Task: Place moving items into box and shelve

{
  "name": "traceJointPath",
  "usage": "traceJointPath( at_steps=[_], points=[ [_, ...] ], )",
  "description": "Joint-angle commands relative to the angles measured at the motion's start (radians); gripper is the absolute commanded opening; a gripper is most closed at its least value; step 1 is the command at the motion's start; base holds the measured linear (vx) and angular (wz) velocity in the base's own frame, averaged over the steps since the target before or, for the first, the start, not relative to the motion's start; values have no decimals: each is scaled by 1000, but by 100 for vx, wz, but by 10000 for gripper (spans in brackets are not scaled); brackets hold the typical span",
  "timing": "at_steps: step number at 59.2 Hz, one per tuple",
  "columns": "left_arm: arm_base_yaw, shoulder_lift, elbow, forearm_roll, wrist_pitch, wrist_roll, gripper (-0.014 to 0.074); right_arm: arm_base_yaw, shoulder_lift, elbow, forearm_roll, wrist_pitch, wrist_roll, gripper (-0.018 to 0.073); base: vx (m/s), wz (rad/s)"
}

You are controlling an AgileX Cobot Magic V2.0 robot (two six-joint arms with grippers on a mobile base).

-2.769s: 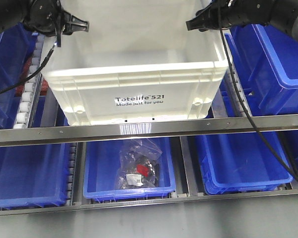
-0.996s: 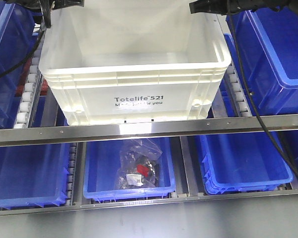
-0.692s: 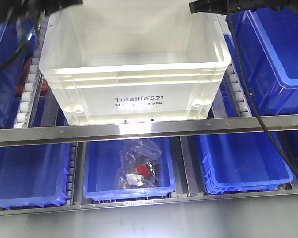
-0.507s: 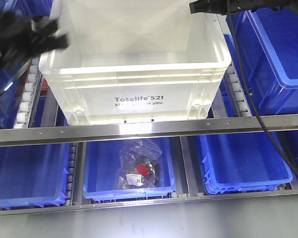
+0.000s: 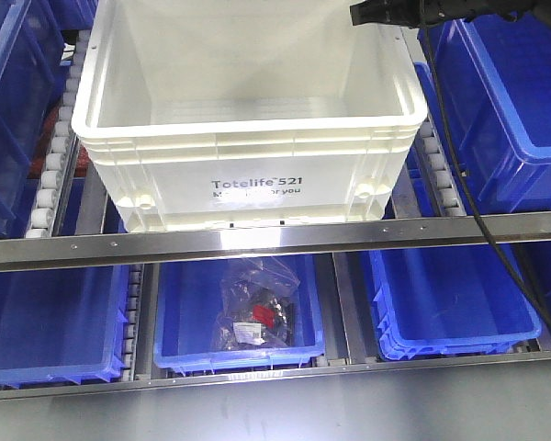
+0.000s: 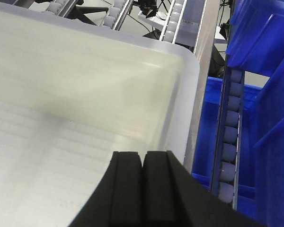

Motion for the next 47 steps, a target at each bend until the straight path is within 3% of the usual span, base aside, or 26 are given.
traceJointPath(
  at_steps=[1,7,11,20,29,47],
  points=[
    [16,-48,44,-46,-100,9,-6,1,-58,-35,-4,-70,-4,-8,0,0],
    [31,-106,98,-92,-49,13,-6,1,-58,-35,-3,-70,-4,-8,0,0],
    [33,-149,98,-87,49,16,-6,1,-58,-35,-3,-70,-4,-8,0,0],
    [33,-269,99,38,195,63,-6,1,-58,-35,-1,-70,-4,-8,0,0],
    [33,-302,99,78,222,66,-6,1,-58,-35,-1,-70,-4,-8,0,0],
    [33,-296,99,35,280,-20,-6,1,-58,-35,-1,-71,-4,-8,0,0]
  ],
)
